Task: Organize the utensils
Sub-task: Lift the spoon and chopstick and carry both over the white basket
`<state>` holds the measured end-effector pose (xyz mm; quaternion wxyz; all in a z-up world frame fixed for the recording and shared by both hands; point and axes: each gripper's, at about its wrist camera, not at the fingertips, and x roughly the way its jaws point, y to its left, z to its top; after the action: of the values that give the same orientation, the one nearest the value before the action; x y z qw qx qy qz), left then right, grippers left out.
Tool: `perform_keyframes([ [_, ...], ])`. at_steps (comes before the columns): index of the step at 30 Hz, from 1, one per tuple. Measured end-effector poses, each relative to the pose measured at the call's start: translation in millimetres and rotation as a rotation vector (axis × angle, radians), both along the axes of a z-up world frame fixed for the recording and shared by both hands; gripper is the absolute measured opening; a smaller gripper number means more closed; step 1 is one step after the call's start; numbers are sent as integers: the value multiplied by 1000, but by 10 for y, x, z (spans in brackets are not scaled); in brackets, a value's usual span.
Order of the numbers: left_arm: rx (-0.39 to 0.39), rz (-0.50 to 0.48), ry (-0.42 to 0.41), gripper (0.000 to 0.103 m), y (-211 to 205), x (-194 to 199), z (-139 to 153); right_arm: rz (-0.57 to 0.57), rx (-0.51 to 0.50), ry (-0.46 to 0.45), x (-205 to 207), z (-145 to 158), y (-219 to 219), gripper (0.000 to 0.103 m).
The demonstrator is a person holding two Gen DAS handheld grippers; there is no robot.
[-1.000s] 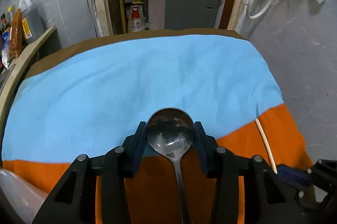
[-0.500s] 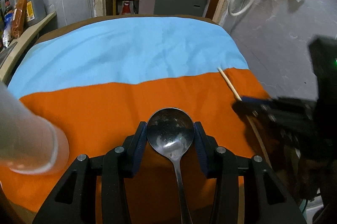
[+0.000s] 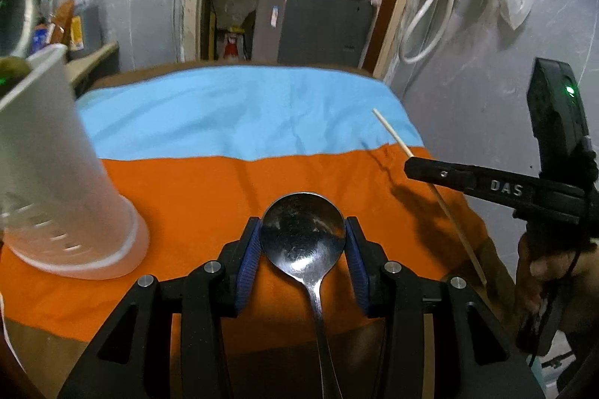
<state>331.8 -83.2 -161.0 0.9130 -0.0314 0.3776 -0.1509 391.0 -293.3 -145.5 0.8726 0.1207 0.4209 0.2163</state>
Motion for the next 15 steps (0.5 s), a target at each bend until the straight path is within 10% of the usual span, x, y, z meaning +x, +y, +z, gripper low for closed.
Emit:
perform_keyframes([
  [15, 6, 56, -274, 38, 85, -382, 460, -12, 225, -384, -409, 648, 190, 3],
])
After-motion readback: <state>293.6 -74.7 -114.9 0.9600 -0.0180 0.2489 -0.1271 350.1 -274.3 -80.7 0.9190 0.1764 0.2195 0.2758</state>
